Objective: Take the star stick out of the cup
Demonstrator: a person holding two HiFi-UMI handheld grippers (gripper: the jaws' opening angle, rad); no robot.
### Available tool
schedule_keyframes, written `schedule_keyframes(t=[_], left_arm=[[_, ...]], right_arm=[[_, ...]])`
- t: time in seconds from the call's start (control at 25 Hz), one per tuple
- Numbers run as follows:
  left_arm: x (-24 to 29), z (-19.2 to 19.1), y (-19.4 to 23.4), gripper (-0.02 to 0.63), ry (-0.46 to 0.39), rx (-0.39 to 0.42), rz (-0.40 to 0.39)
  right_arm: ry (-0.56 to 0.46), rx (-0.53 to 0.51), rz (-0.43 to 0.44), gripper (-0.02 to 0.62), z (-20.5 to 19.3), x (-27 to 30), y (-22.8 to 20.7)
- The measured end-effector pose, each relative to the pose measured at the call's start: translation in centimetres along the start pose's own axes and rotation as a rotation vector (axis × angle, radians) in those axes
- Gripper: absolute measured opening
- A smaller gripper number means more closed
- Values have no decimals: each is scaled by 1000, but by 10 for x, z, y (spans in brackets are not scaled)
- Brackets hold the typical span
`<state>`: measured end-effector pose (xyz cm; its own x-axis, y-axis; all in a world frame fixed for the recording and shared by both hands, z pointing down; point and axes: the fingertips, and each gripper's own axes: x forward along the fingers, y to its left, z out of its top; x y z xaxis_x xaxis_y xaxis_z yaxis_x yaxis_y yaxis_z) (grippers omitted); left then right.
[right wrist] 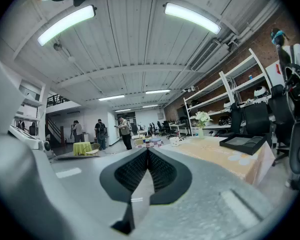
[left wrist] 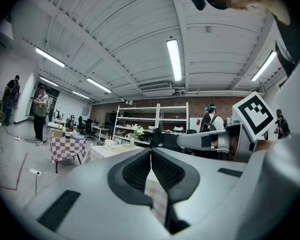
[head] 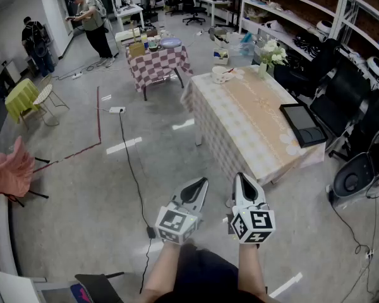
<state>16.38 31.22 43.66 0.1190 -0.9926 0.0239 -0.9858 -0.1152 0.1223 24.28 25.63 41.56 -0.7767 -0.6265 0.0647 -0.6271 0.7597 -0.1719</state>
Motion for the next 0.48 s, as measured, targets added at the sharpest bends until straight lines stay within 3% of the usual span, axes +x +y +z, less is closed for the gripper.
schedule_keyframes(t=[0.48], left_arm=[[4, -3, -11, 12, -3, 17, 0]], right_arm=[[-42, 36, 7, 3, 5, -8, -10]])
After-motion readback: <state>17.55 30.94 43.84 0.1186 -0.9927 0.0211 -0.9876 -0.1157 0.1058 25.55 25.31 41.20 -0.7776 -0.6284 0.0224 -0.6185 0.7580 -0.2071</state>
